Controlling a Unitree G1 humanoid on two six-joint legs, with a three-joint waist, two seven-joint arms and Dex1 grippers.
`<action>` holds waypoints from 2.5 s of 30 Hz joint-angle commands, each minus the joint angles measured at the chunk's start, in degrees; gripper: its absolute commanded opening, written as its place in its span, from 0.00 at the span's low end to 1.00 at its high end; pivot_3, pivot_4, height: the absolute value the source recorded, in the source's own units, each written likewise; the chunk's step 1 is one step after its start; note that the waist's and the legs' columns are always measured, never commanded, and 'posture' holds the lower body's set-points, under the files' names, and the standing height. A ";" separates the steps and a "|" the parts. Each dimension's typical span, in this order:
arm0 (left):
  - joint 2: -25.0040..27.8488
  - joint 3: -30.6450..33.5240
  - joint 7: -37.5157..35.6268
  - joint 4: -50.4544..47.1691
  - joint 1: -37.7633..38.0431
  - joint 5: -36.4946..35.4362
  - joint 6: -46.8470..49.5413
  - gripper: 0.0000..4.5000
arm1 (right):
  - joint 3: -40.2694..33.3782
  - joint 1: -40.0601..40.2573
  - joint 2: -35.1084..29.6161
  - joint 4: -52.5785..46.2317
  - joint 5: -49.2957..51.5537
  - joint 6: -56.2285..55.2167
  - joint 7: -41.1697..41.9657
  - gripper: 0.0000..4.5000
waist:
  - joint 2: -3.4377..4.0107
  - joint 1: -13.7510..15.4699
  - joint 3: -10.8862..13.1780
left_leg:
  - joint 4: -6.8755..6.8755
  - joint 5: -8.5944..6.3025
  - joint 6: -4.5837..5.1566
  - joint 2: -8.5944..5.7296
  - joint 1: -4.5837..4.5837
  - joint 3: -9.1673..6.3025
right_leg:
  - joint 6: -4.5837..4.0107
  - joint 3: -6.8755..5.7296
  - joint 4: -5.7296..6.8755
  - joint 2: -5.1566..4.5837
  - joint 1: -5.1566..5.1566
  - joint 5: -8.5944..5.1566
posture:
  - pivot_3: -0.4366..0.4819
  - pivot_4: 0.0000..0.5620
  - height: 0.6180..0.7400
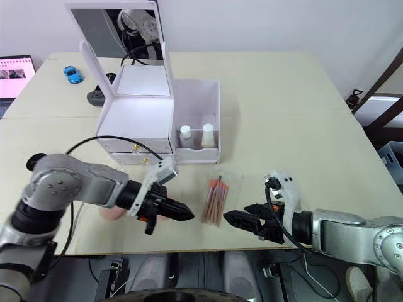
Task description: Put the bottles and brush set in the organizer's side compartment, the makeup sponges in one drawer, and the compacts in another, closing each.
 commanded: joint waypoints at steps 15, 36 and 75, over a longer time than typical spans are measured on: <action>-15.59 3.80 23.74 -0.52 5.24 5.68 -1.01 0.01 | 9.40 -8.60 4.93 8.44 1.42 0.87 -3.96 1.00 | 0.01 0.15 -0.03 | 0.03 0.00 0.01 -0.01 0.01 -0.03 | -0.01 0.00 0.02 0.02 0.05 0.01 | 0.48 0.27 0.87; -20.24 3.34 21.47 -0.34 4.58 17.00 5.69 0.01 | 16.77 -15.92 19.36 19.79 1.35 6.62 -5.85 1.00 | -0.14 -0.06 -0.42 | 0.01 0.00 0.01 0.00 0.06 -0.11 | -0.02 0.00 0.02 0.08 0.08 0.02 | 0.48 0.27 0.87; 12.26 42.81 -29.41 -20.16 19.79 8.55 -24.73 0.00 | -7.83 -32.61 10.47 14.92 -33.10 -1.43 44.99 0.00 | 0.28 -0.19 -0.08 | -0.14 -0.03 -0.03 0.03 -0.23 0.07 | -0.02 -0.05 -0.71 -0.04 -0.12 0.02 | 0.48 0.27 0.87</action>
